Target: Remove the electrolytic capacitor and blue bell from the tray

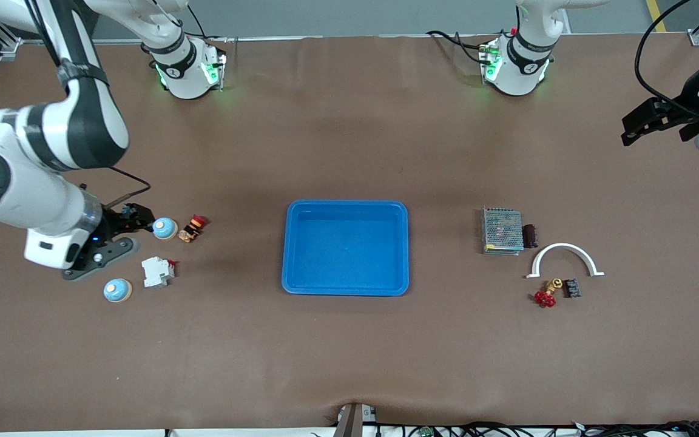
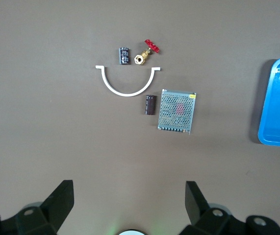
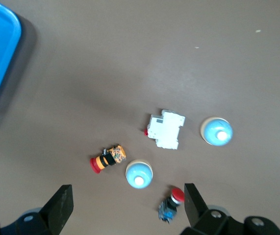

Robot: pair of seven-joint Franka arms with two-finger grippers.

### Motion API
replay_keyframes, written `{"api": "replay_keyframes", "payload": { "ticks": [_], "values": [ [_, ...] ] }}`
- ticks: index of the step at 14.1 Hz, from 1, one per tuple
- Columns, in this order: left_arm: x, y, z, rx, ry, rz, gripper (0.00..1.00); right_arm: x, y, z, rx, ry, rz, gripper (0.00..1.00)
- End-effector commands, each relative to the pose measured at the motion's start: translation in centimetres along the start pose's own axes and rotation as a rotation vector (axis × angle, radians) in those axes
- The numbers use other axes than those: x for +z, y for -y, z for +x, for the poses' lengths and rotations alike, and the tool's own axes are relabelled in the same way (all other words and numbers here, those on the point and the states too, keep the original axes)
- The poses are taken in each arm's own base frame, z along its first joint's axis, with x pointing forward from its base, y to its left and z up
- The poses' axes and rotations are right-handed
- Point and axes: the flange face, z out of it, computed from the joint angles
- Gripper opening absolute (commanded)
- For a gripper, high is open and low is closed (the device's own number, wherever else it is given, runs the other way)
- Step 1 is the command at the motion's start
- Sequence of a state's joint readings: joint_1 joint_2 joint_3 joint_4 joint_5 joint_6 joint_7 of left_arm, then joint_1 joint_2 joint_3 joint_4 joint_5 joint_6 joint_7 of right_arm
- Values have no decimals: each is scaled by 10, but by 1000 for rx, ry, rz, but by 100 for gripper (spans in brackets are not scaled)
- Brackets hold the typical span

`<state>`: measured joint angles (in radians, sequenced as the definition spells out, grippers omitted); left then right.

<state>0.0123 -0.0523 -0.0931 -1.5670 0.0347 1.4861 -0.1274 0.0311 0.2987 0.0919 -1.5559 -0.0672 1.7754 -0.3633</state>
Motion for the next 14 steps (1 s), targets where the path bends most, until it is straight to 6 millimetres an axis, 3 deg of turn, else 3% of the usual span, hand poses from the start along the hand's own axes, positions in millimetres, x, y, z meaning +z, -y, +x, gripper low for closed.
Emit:
{"api": "replay_keyframes", "payload": {
  "ticks": [1,4,5,6,11,14],
  "values": [
    [4,0,8,-1,-4,-23,100,-46,-23,-9,71,-7,-14,100],
    [7,-2,9,0,2,-22,100,-88,-60,-26,295,-90,-24,100],
    [7,-2,9,0,2,-22,100,-106,-62,-31,330,-118,-31,100],
    [8,-1,9,-2,5,-21,100,-122,-61,-40,340,-125,-40,100],
    [6,-2,8,1,1,-15,100,-166,-58,-76,453,-136,5,100],
    [5,-3,8,2,0,-18,100,-159,-38,-96,488,-124,1,100]
  ]
}}
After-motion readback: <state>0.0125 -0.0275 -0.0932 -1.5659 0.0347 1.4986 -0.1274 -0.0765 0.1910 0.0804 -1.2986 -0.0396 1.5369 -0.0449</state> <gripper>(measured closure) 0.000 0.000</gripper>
